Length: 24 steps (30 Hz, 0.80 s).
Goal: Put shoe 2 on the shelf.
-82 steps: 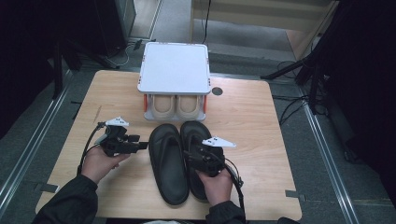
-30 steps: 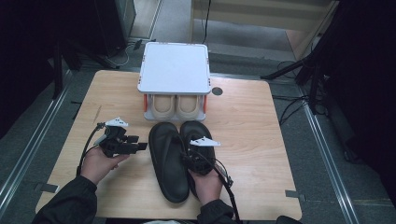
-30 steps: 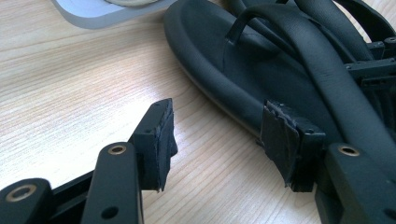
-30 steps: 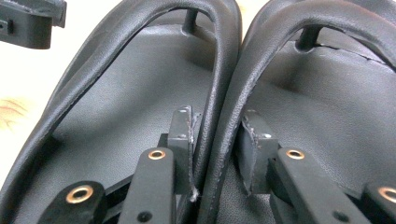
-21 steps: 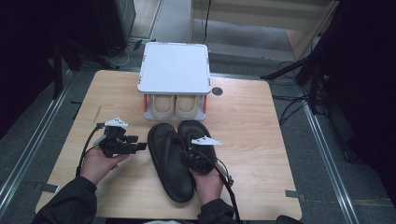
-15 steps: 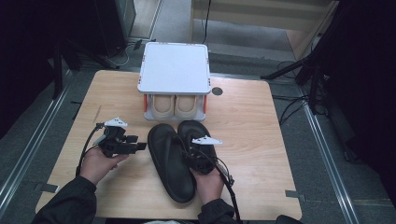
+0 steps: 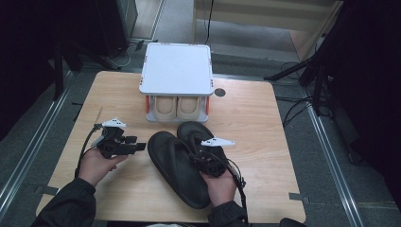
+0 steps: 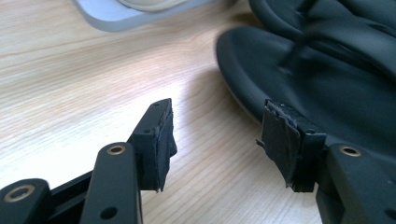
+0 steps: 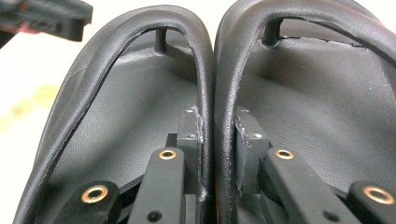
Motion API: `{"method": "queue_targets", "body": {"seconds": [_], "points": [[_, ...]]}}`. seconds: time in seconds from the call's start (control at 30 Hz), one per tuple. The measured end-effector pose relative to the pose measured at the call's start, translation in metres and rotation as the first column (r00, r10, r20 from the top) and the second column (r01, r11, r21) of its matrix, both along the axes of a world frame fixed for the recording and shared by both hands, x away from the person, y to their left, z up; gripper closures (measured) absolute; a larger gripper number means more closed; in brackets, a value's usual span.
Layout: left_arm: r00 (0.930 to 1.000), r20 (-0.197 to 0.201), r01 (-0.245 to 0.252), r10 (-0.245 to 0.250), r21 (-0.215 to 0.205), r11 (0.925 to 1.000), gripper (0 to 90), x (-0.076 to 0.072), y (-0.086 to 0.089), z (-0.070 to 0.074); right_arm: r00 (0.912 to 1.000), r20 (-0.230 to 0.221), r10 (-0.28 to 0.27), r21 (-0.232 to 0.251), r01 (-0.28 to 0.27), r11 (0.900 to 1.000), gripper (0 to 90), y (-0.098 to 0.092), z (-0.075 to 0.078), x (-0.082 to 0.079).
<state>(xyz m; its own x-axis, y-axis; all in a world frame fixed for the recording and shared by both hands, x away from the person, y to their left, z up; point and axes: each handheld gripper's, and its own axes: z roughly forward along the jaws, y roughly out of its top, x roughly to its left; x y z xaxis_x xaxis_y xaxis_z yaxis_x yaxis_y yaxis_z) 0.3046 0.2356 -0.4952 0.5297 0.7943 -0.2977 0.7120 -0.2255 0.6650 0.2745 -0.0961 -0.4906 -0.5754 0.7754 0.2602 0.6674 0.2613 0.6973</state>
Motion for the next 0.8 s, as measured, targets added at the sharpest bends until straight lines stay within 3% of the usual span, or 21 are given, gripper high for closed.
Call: {"method": "queue_targets", "body": {"seconds": [0.1,0.2,0.3,0.43,0.63,0.67,0.8], "points": [[0.9999,0.003,-0.015,0.015,-0.004,0.9999,44.1,0.000,0.007,0.002,0.9965,-0.003,0.083,-0.006,-0.083,0.997,76.1,-0.001,0.006,0.002],[0.9996,-0.004,-0.028,0.028,-0.006,0.9996,43.6,0.001,0.015,0.002,0.9848,-0.006,0.173,0.003,-0.173,0.985,76.1,-0.004,0.011,0.007],[0.9987,-0.010,-0.051,0.051,-0.003,0.9987,43.4,0.001,0.022,0.001,0.9655,-0.007,0.260,-0.010,-0.260,0.965,76.2,-0.005,0.015,0.012],[0.9974,-0.005,-0.072,0.072,0.000,0.9974,43.2,0.000,0.029,0.001,0.9202,0.003,0.391,-0.060,-0.391,0.919,76.1,-0.004,0.015,0.018],[0.9963,0.000,-0.086,0.086,0.011,0.9962,43.0,-0.001,0.034,0.001,0.8603,-0.011,0.510,-0.038,-0.510,0.860,76.1,-0.006,0.014,0.024],[0.9962,-0.001,-0.087,0.087,0.011,0.9961,43.0,-0.001,0.036,0.001,0.8429,-0.006,0.538,-0.049,-0.538,0.842,76.1,-0.005,0.014,0.025],[0.9946,0.001,-0.104,0.104,0.010,0.9945,43.0,-0.003,0.040,0.001,0.8143,-0.028,0.580,-0.070,-0.580,0.811,76.0,0.001,0.016,0.030]]}}
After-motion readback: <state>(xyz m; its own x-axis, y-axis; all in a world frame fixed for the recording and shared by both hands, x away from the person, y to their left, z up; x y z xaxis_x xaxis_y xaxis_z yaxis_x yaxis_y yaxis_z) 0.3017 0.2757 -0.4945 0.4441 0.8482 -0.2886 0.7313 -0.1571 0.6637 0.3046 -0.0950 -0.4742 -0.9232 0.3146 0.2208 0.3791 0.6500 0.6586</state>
